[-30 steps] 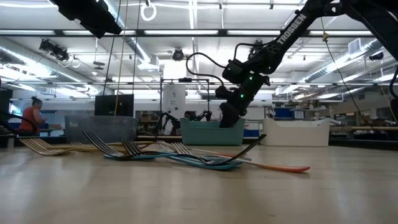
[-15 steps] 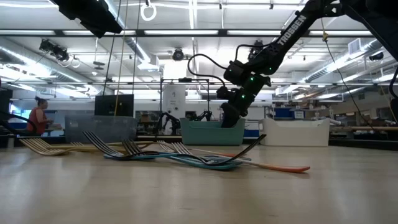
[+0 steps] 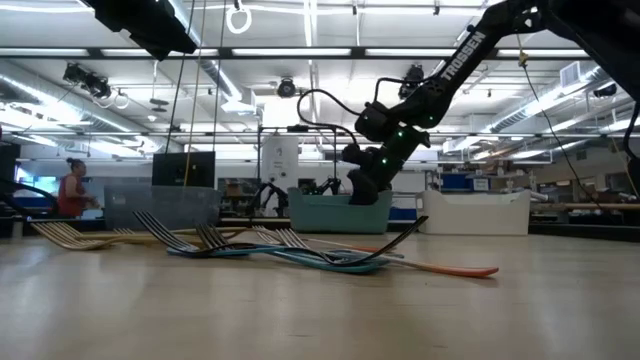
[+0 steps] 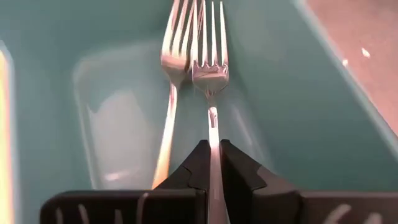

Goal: Sort silverware by color (type)
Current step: Put the orange fork into the blue bin

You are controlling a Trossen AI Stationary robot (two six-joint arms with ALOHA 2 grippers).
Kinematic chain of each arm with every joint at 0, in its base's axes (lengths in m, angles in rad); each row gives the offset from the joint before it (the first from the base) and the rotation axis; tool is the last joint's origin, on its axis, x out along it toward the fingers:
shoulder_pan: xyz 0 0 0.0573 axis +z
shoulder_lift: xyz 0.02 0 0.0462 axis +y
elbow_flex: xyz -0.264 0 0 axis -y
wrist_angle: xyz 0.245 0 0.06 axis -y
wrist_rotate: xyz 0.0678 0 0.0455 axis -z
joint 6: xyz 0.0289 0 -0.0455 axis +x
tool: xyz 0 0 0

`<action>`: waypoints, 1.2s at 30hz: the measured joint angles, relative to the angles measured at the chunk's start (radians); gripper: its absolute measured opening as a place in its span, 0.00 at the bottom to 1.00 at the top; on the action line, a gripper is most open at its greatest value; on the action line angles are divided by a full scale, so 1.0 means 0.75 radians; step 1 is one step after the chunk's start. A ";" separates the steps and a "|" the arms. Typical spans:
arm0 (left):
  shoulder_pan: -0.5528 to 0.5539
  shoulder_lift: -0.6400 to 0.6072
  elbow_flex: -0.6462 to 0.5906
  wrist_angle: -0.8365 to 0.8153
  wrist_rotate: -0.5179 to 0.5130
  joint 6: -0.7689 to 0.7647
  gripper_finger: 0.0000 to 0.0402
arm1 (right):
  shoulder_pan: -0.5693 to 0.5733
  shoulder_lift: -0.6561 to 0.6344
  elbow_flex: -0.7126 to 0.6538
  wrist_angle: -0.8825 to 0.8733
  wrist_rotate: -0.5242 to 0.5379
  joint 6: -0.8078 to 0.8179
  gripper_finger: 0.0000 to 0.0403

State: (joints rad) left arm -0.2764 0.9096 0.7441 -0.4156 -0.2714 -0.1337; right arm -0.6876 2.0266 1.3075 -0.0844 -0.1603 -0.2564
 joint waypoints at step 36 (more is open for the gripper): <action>-0.004 0.000 0.000 -0.013 0.010 -0.016 0.13 | 0.013 -0.010 0.003 0.387 -0.276 0.327 0.10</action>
State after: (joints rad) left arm -0.2790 0.9096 0.7441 -0.4255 -0.2643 -0.1456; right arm -0.6782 2.0193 1.3094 0.2056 -0.3674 -0.0109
